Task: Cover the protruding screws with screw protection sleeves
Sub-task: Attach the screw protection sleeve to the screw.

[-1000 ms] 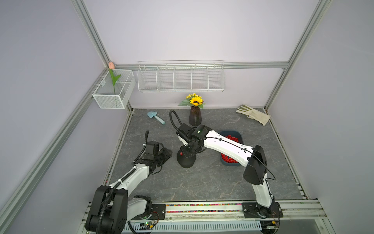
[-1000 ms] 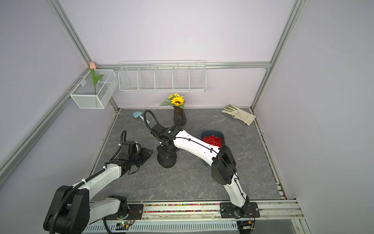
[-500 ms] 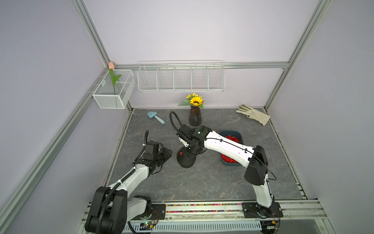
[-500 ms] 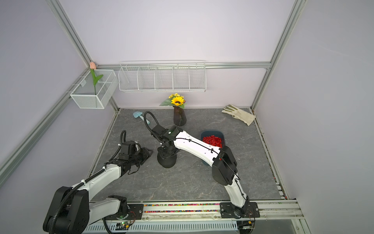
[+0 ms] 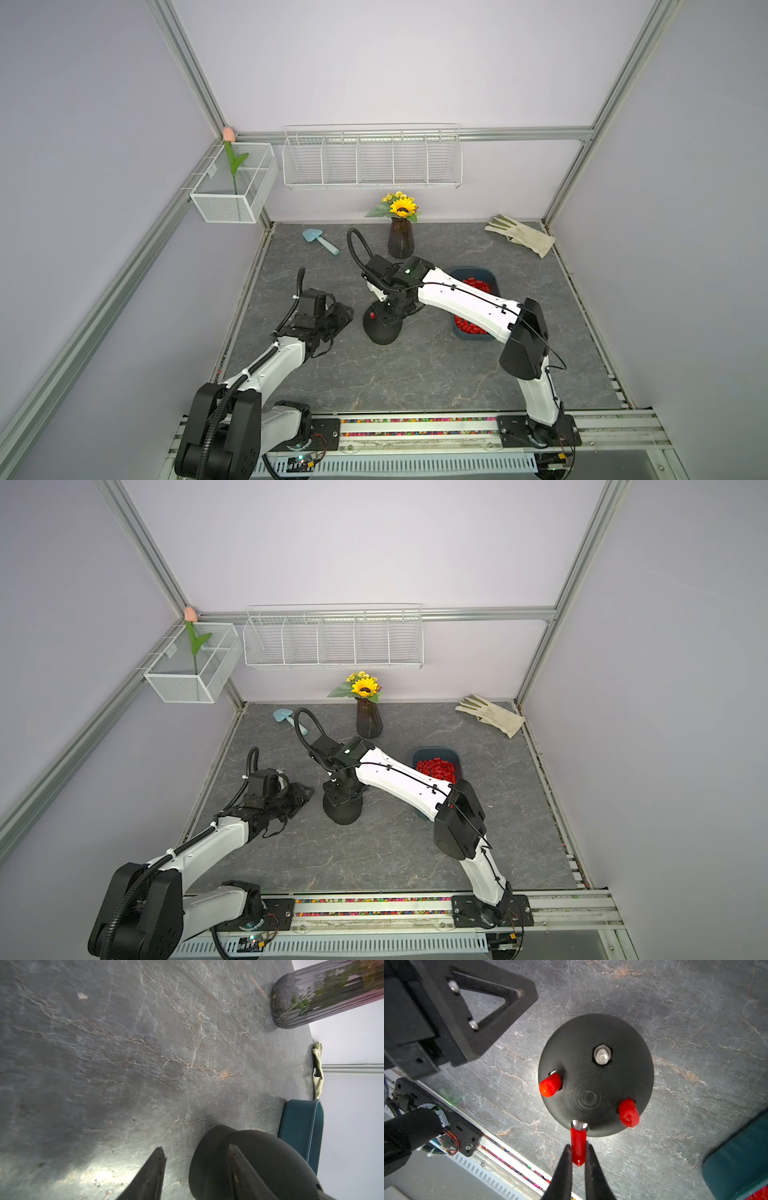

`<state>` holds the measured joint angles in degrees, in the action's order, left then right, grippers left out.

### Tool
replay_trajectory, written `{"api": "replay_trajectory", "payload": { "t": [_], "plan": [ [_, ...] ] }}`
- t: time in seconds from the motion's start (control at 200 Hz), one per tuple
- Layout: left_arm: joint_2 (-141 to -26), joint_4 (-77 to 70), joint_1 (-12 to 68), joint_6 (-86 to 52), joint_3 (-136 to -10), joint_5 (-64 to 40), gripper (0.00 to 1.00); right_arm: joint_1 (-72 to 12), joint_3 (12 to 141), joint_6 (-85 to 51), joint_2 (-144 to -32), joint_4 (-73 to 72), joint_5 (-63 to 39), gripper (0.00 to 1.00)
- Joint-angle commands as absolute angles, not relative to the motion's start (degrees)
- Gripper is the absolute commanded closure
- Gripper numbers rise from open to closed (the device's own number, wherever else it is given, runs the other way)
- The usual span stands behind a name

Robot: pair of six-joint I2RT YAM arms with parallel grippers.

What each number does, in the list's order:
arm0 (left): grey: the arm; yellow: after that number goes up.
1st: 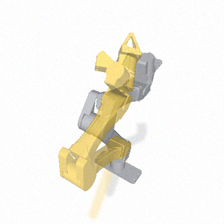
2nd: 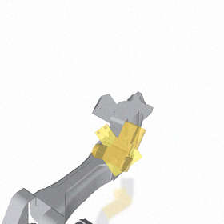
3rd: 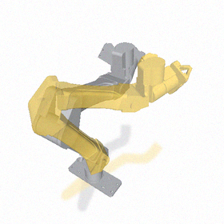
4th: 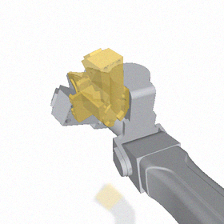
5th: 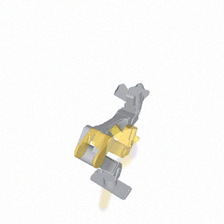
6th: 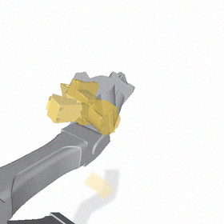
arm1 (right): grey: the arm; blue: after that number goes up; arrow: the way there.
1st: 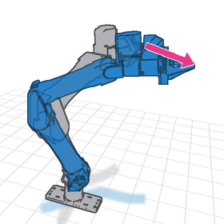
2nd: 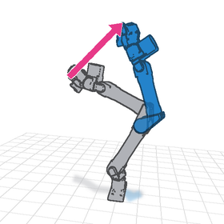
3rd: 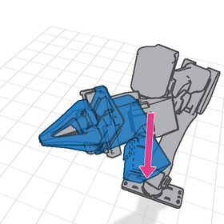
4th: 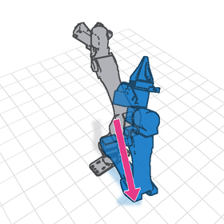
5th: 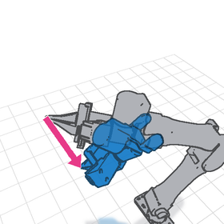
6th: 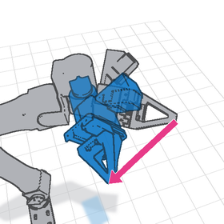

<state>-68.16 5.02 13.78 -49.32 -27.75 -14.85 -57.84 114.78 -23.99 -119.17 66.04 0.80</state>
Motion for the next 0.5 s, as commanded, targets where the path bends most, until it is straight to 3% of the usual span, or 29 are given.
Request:
{"api": "replay_trajectory", "payload": {
  "t": [0.0, 0.495],
  "plan": [
    [-67.4, 5.1, 13.2, -49.9, -27.9, -14.8, 0.49, -57.8, 116.3, -23.5, -121.1, 67.1, 0.1, 0.86],
    [-66.8, 5.6, 12.2, -49.5, -27.8, -15.1, 0.49, -57.6, 119.3, -22.8, -123.8, 68.4, -0.7, 0.86]
  ]
}}
